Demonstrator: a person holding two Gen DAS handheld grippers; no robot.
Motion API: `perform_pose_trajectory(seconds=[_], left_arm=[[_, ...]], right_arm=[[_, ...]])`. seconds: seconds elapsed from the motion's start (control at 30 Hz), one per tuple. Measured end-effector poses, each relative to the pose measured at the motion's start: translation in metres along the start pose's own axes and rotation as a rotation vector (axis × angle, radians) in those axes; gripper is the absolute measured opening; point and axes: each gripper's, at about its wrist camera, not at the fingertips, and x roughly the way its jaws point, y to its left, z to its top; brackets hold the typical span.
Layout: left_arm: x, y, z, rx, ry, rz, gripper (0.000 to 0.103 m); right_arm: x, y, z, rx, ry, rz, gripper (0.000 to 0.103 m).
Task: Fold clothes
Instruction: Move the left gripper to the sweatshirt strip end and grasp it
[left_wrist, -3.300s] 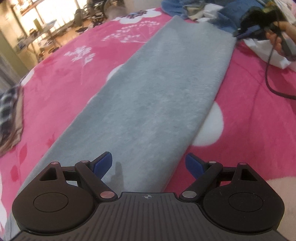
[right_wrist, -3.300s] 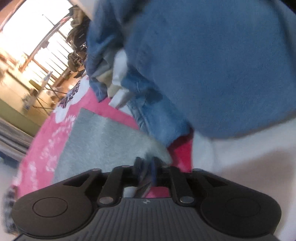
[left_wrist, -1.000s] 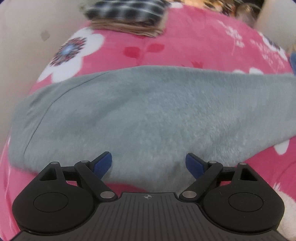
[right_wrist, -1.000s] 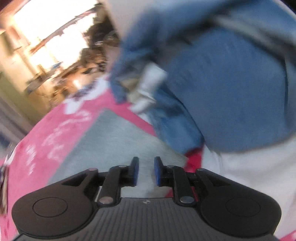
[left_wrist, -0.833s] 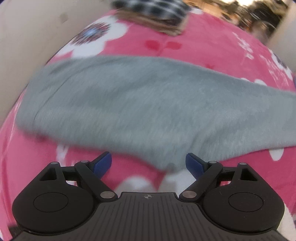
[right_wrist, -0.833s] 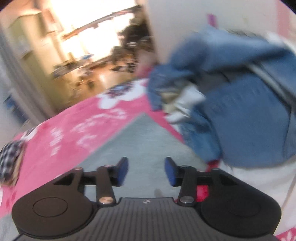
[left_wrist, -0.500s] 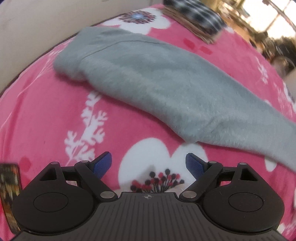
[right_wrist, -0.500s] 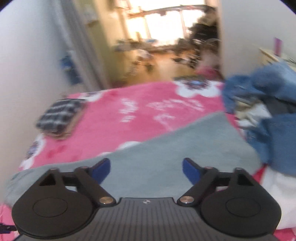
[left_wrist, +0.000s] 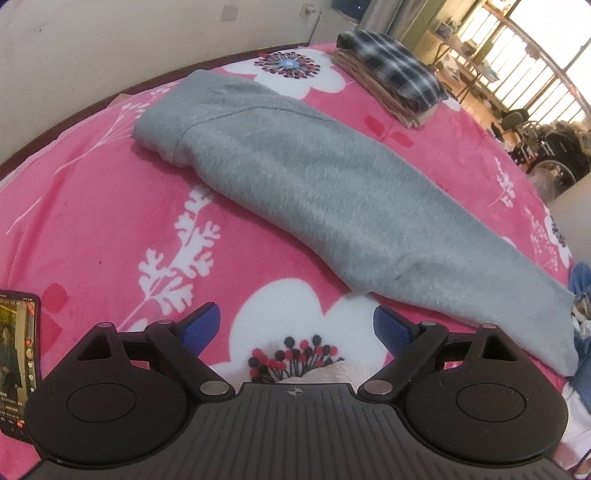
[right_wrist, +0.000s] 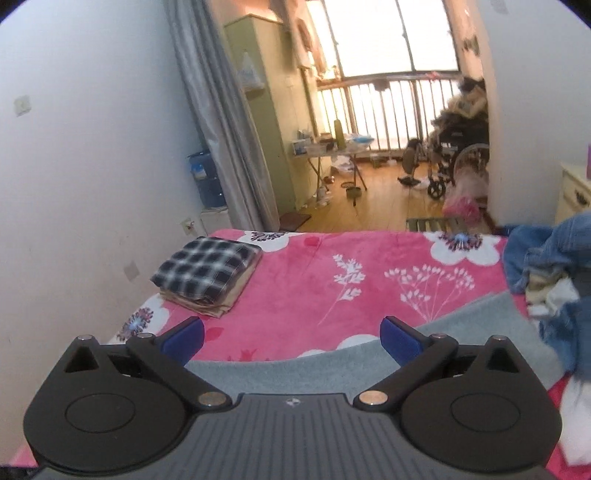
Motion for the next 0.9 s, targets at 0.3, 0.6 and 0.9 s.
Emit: perform_pose_trajectory(seconds=[0.3, 0.6, 0.9], left_arm=[[-0.004, 0.002, 0.000, -0.004, -0.021, -0.002, 0.094], [0.000, 0.023, 0.005, -0.087, -0.021, -0.001, 0.096], [0.008, 0.066, 0.025, -0.240, -0.033, 0.001, 0.096]], right_arm=[[-0.011, 0.025, 0.000, -0.084, -0.053, 0.017, 0.103], [-0.006, 0.055, 0.003, -0.164, -0.080, 0.108, 0.103], [0.027, 0.087, 0.000, -0.152, -0.034, 0.300, 0.103]])
